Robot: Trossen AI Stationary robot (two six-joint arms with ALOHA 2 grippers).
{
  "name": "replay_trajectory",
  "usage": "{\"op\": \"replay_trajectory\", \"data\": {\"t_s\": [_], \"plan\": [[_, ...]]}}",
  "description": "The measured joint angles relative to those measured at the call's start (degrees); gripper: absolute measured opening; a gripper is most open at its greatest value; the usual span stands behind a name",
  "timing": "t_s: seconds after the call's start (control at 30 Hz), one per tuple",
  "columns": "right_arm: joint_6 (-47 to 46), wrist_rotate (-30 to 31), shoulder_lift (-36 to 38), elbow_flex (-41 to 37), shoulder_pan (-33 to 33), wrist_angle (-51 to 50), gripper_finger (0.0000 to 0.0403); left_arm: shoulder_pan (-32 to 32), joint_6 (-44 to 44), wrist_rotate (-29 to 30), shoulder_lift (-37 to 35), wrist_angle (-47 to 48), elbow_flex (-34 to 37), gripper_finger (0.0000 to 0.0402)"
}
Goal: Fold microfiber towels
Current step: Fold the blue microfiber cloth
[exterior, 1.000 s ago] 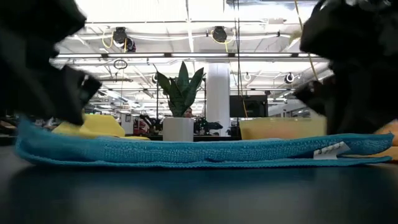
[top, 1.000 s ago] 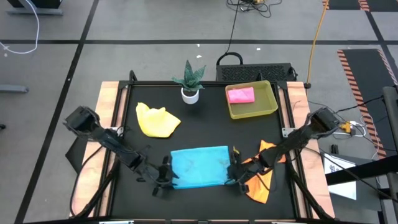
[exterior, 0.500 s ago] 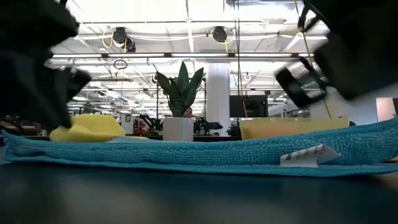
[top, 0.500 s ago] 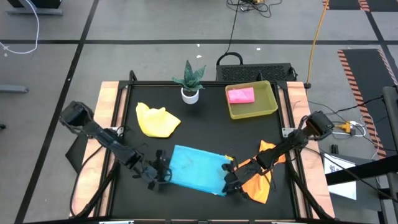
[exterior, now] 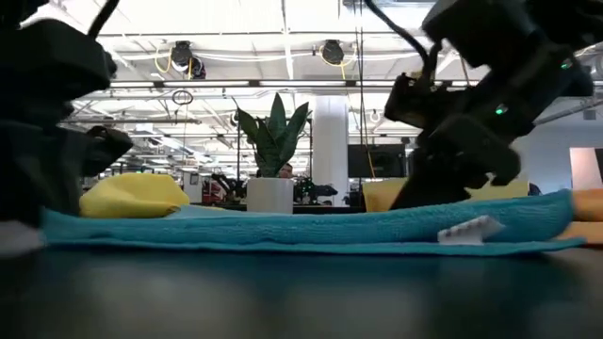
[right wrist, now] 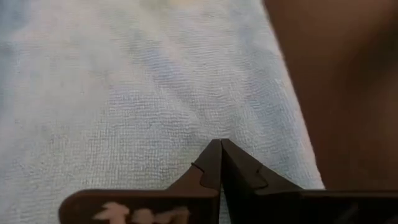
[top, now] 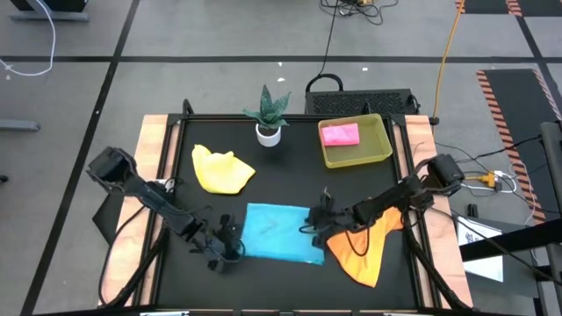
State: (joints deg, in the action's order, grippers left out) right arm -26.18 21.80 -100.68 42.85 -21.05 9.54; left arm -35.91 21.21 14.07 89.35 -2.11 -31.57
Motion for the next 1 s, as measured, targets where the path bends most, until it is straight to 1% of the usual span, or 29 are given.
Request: {"op": "replay_trajectory", "data": {"t_s": [0.07,0.2,0.27,0.33,0.37,0.43,0.5,0.6,0.67,0.77,0.9,1.0], "plan": [[-4.4,-1.0,0.2,0.0,-1.7,-0.9,0.0000,0.9,-1.5,4.4,0.3,2.3,-0.1,0.0019],[-12.3,-10.7,0.1,0.0,-6.4,3.6,0.0000,3.4,-6.7,16.0,-0.9,6.1,0.3,0.0004],[-11.8,-13.1,-0.2,-0.2,-8.9,8.0,0.0000,5.1,-9.4,20.1,-2.6,6.4,0.5,0.0005],[-8.6,-13.3,0.0,-0.3,-10.6,14.1,0.0000,6.6,-11.3,22.4,-5.1,6.5,0.3,0.0013],[-7.3,-12.9,0.3,-0.3,-10.8,17.7,0.0000,7.3,-11.7,22.9,-6.3,7.1,0.3,0.0017],[-5.3,-9.7,0.5,0.0,-10.4,23.0,0.0000,8.4,-11.8,23.0,-8.3,7.2,0.4,0.0019],[-3.9,-5.5,0.4,-0.1,-9.2,23.6,0.0000,8.9,-11.1,22.1,-10.3,6.9,0.4,0.0016],[-3.2,-2.3,0.3,-0.2,-6.3,20.7,0.0000,9.4,-9.0,18.5,-11.5,6.7,0.3,0.0004],[-3.1,-2.2,0.2,-0.2,-4.1,18.4,0.0000,9.7,-7.8,15.8,-11.5,7.3,0.3,0.0004],[-3.2,-2.4,-1.3,-0.2,-1.7,17.3,0.0000,9.8,-4.2,15.0,-11.3,11.7,0.3,0.0014],[-3.5,-7.4,-4.4,-0.2,-0.8,18.7,0.0000,9.6,-0.2,14.9,-11.3,21.0,0.3,0.0019],[-3.5,-10.2,-5.5,-0.2,-0.9,20.0,0.0000,9.6,1.5,16.0,-11.4,25.6,0.3,0.0011]]}}
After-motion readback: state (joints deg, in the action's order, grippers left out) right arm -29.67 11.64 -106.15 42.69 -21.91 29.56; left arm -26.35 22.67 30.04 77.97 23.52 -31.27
